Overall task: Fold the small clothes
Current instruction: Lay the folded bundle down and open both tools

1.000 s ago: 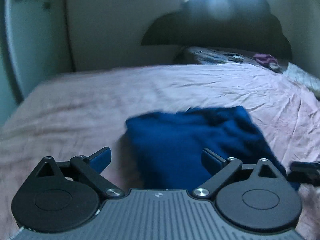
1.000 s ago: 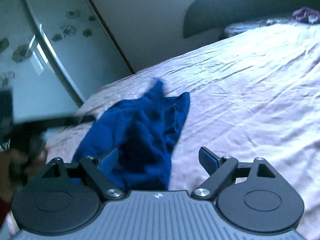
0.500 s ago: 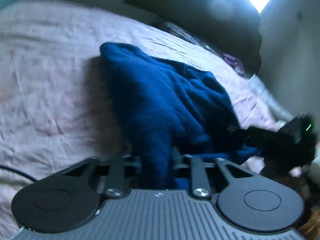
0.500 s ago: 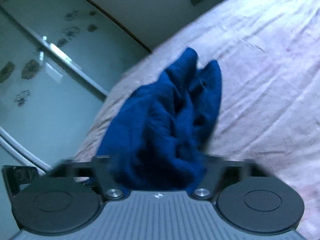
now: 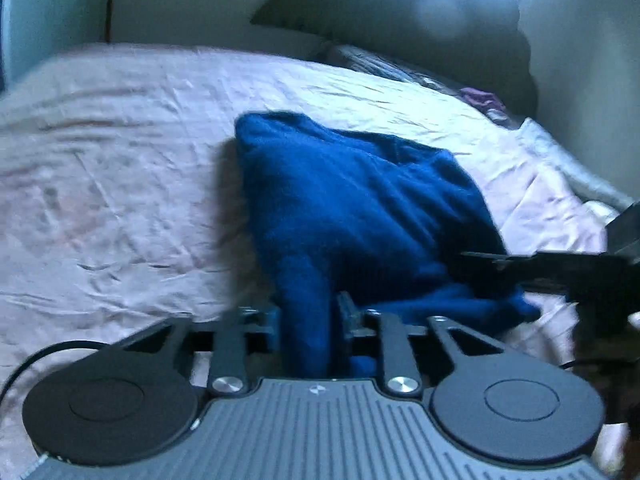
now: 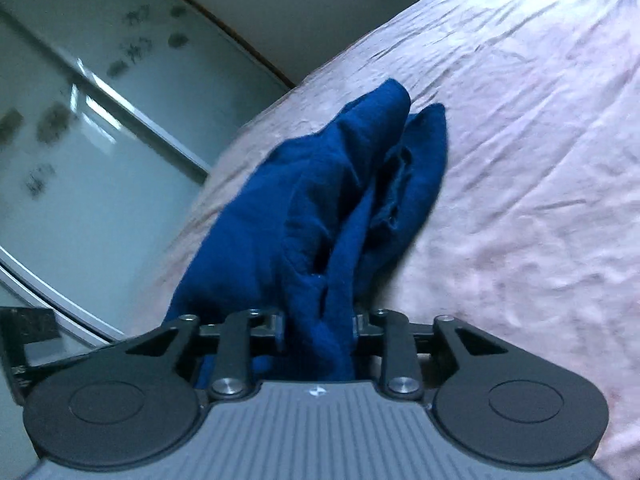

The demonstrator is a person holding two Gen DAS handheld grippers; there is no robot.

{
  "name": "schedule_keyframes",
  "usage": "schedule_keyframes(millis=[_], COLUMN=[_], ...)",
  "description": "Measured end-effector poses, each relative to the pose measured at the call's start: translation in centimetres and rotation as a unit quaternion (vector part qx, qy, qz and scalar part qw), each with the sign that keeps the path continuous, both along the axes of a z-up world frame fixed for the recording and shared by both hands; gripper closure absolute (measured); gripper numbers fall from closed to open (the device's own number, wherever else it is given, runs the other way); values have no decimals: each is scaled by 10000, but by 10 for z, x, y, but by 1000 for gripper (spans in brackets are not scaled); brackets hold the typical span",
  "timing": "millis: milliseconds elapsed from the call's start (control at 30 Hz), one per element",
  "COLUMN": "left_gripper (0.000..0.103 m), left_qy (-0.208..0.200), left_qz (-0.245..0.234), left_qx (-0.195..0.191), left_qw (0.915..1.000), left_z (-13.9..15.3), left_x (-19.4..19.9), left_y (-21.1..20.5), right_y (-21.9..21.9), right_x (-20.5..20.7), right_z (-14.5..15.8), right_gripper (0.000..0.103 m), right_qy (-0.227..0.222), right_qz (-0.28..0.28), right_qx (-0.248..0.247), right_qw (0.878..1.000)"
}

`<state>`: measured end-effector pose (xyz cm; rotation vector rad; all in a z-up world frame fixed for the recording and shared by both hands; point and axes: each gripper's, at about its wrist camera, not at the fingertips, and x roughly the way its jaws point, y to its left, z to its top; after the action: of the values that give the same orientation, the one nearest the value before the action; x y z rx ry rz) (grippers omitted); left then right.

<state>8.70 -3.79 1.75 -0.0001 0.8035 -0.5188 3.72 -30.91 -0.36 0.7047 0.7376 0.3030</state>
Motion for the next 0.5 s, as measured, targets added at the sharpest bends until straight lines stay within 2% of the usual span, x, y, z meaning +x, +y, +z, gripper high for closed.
schedule_keyframes(millis=[67, 133, 200, 233, 267, 333, 400, 433, 467, 500], left_gripper=[53, 35, 31, 31, 31, 31, 28, 24, 22, 18], left_qy=[-314, -530, -633, -612, -541, -401, -390, -412, -442, -469], left_qz=[73, 127, 181, 196, 242, 388, 499, 568, 626, 663], left_qx=[163, 232, 368, 438, 484, 373, 292, 325, 382, 433], left_qw=[9993, 9982, 9971, 9970, 9971, 9977, 9976, 9970, 9963, 9958], left_z=[6, 9, 6, 2, -1, -4, -3, -3, -3, -3], left_x=[-15, -28, -38, -40, -41, -45, -49, -52, -55, -57], left_y=[-1, -2, -6, -9, -10, -6, -2, -1, -1, -1], right_y=[11, 23, 31, 36, 40, 42, 39, 40, 44, 47], right_x=[-15, -28, -32, -31, -24, -22, -32, -38, -44, -49], right_z=[20, 36, 38, 35, 30, 21, 27, 32, 37, 42], right_gripper=[70, 67, 59, 50, 46, 47, 44, 30, 11, 5], right_qy=[-243, -528, -606, -544, -409, -129, -181, -222, -231, -224], right_qz=[-198, -279, -103, 29, 103, 5, -225, -376, -554, -733], right_qx=[-794, -1365, -1557, -1631, -1719, -1816, -1726, -1726, -1739, -1734], right_qw=[9963, 9888, 9859, 9851, 9842, 9833, 9846, 9840, 9829, 9819])
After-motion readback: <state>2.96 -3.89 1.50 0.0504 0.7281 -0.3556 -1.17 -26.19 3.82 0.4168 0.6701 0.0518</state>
